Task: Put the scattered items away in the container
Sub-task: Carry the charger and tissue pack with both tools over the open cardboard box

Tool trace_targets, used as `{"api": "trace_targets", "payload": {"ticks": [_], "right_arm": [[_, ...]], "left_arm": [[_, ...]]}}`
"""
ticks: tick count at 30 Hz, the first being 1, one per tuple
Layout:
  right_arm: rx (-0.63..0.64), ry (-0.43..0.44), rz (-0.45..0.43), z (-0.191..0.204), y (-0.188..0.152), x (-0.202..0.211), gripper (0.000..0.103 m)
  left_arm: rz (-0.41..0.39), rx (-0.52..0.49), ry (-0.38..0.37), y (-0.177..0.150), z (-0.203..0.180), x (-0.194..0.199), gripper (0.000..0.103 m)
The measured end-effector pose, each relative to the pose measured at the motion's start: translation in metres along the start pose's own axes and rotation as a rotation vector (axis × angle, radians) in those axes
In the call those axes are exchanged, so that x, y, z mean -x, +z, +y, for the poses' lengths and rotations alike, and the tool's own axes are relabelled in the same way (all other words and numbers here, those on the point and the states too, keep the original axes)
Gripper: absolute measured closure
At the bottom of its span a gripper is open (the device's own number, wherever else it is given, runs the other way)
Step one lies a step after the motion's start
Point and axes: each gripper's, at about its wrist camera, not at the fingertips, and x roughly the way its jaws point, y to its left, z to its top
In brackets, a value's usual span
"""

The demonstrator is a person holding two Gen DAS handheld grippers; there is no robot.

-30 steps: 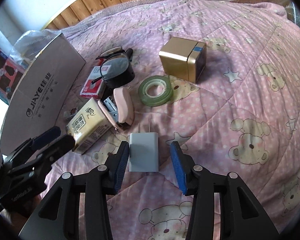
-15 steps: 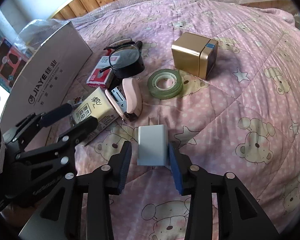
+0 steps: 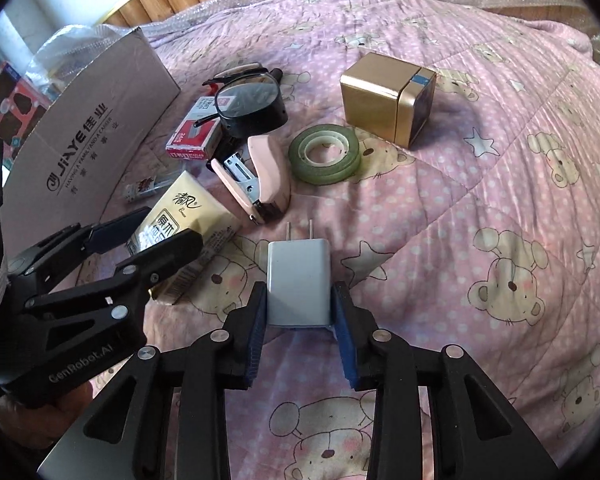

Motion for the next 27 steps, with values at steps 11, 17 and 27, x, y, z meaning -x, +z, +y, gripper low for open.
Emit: {"api": "trace_targets", "payload": {"ticks": [11,17,27], "right_arm": [[0.014,0.015,-0.001,-0.002,0.005,0.001,0.07],[0.03,0.042,-0.022,0.003,0.003,0.012,0.07],[0.072,0.044,-0.074,0.016,-0.002,0.04,0.07]], "left_arm": [[0.01,-0.049,0.043,-0.007,-0.011,-0.009,0.05],[-0.001,0.02,0.026,-0.006,-0.002,0.003,0.05],[-0.042,0.047,0.044,-0.004,-0.005,0.045,0.05]]}}
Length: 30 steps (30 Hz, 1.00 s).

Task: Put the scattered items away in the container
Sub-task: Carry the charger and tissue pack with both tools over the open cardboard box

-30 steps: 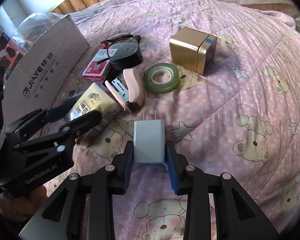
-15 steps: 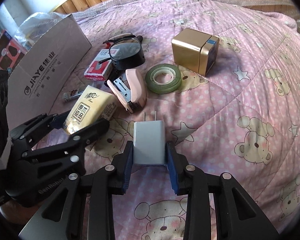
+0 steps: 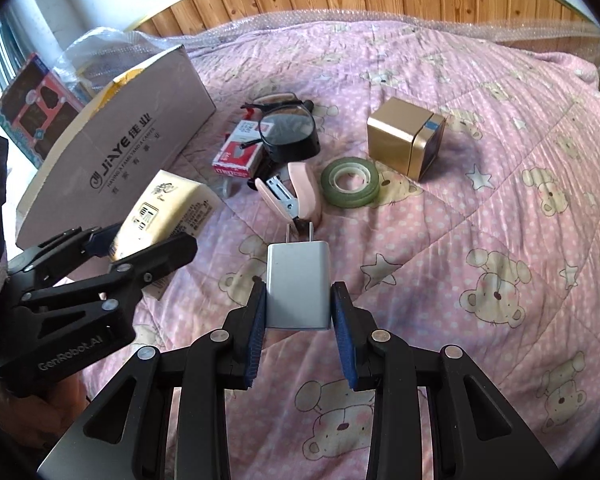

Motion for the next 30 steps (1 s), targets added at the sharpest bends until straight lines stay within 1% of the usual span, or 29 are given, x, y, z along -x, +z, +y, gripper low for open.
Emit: {"api": "trace_targets", "payload": {"ticks": [6,13,30], "right_arm": [[-0.002,0.012,-0.032,0.014,-0.003,0.018,0.07],[0.022,0.025,-0.061,0.039,0.0,0.036,0.07],[0.101,0.044,-0.124,0.096,0.027,0.062,0.07]], "left_arm": [[-0.067,0.019,-0.033,0.008,0.0,0.032,0.05],[-0.119,0.036,-0.057,0.016,0.001,0.059,0.05],[-0.217,0.15,-0.092,0.025,0.046,0.108,0.05]]}}
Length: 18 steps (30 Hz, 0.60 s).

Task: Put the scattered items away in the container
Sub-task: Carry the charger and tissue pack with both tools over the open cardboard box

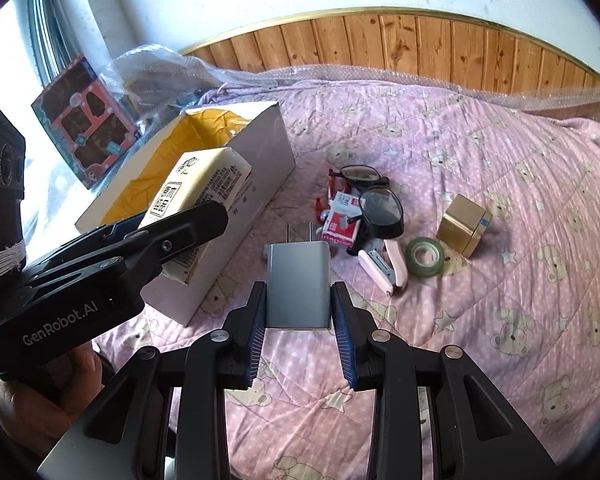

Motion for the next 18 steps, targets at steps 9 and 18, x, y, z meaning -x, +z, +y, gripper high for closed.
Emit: {"api": "trace_targets", "payload": {"ticks": [9,18], "right_arm": [[0.03,0.019,-0.037,0.025,0.018,0.011,0.07],[0.076,0.04,-0.069,0.053,0.035,0.016,0.07]], "left_arm": [[-0.055,0.046,-0.008,0.009,0.019,0.022,0.05],[-0.098,0.092,0.003,0.017,0.039,0.04,0.05]]}}
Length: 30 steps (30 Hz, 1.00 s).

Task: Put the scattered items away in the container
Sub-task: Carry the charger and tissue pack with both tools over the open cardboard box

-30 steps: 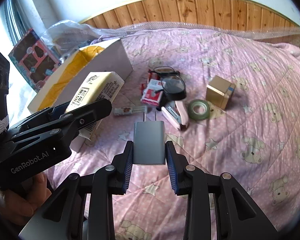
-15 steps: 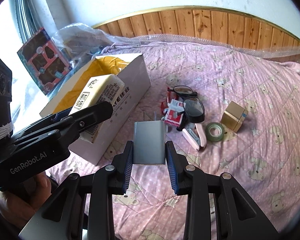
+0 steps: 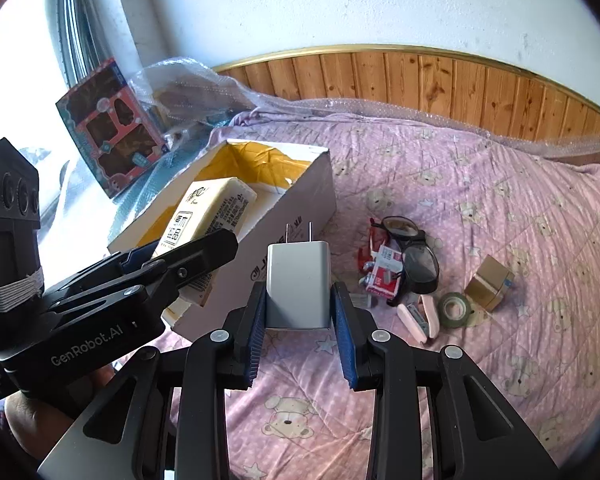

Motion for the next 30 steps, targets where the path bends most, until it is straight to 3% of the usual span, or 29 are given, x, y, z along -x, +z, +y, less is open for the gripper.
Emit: {"api": "trace_targets", "payload": {"ticks": [12,30], "right_arm": [[0.061,0.022,-0.013,0.033,0.023,-0.013,0.07],[0.124,0.071,-0.02,0.065,0.053,-0.032,0.07]], "left_arm": [[-0.054,0.112,0.062,0.017,0.048,0.025,0.05],[-0.047,0.181,0.125,0.036,0.095,0.033,0.051]]}}
